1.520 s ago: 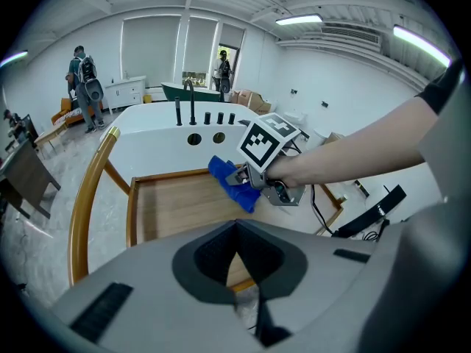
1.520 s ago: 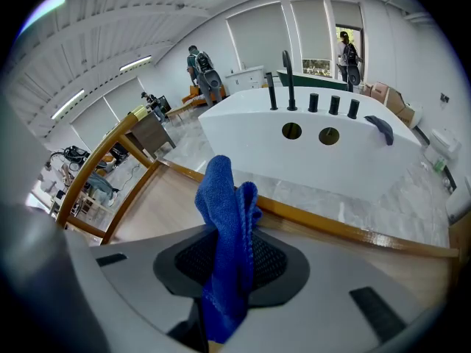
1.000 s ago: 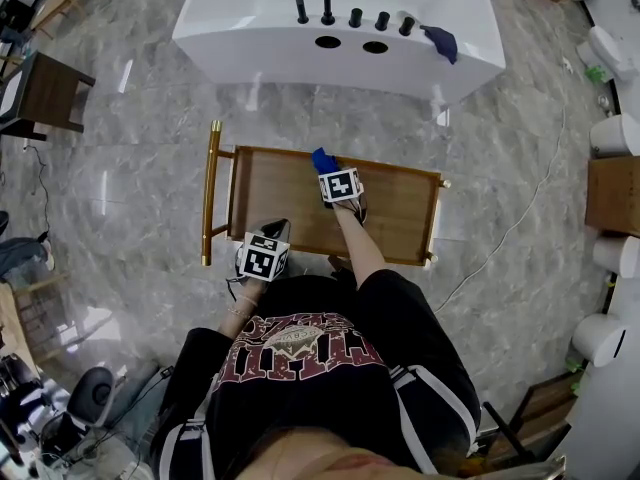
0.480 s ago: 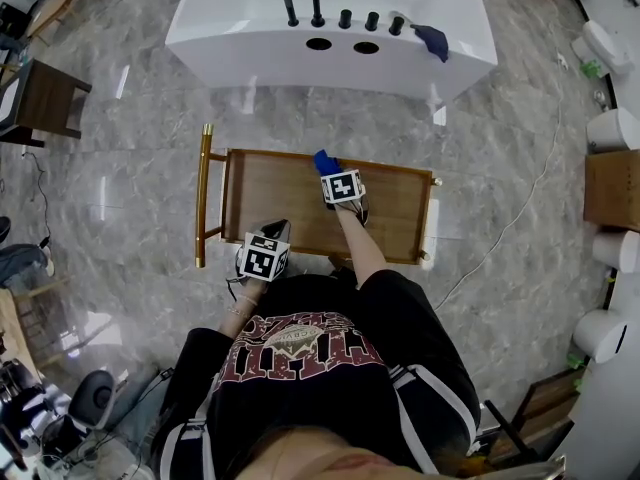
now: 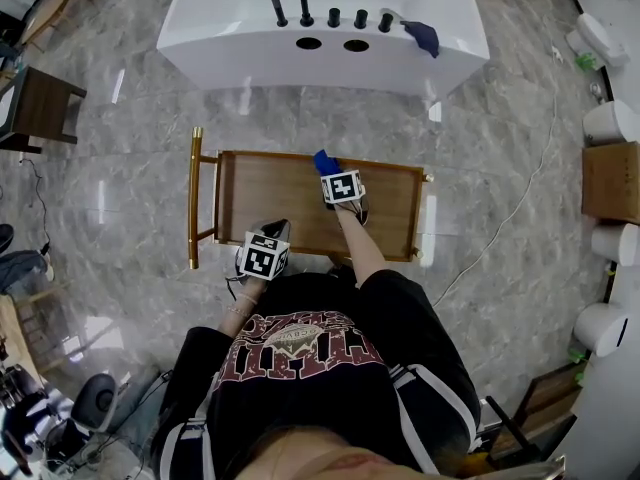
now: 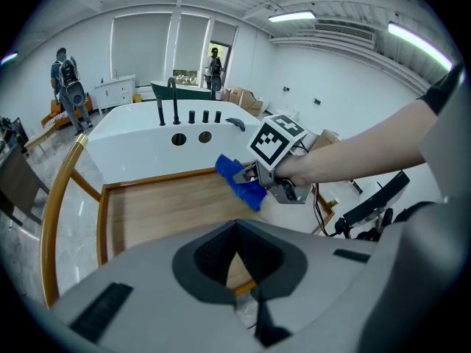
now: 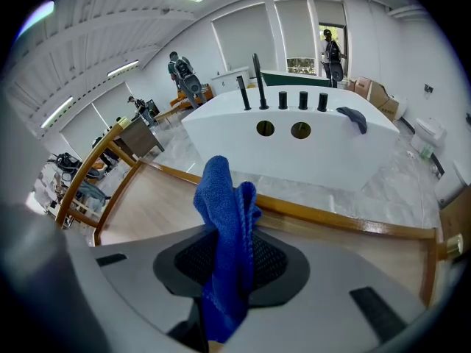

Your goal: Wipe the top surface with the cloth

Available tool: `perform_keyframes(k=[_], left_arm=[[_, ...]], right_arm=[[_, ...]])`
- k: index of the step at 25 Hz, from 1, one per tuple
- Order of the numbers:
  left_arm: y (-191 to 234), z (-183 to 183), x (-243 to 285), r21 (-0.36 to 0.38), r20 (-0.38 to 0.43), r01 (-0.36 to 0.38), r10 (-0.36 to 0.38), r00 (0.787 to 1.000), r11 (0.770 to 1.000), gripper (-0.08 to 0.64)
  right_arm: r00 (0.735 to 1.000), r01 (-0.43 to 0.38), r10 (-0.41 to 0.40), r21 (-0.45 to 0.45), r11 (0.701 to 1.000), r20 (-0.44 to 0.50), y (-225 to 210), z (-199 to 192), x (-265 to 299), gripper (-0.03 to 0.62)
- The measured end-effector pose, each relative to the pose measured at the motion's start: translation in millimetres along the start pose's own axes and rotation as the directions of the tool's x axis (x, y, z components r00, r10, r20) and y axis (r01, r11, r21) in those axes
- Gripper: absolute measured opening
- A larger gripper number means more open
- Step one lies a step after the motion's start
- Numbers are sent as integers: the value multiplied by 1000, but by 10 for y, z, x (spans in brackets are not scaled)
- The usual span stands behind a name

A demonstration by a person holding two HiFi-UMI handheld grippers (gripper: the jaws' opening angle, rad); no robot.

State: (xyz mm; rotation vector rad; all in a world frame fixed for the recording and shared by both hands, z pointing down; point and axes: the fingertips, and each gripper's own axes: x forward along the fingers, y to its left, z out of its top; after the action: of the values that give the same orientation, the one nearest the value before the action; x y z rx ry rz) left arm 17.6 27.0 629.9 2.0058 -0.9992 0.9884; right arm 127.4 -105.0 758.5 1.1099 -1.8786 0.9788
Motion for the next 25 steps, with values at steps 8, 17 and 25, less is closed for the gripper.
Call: perform_keyframes(k=[8,17,25], left_arm=[[-172,79,112,7,2,19,-19,1000,1000,48],[-298,93,202,8,-10,32,-32,999,999,48],[-235,-67,339,-19,-57,15,-16,998,1000,48]], right_arm=[[999,32,-32,24,999,-4,-312,-101,-110,104],[997,71,-70,46,996,-15,-683,-185,-281,104],[996,91,-92,86,992,10,-900,-196,-342,104]])
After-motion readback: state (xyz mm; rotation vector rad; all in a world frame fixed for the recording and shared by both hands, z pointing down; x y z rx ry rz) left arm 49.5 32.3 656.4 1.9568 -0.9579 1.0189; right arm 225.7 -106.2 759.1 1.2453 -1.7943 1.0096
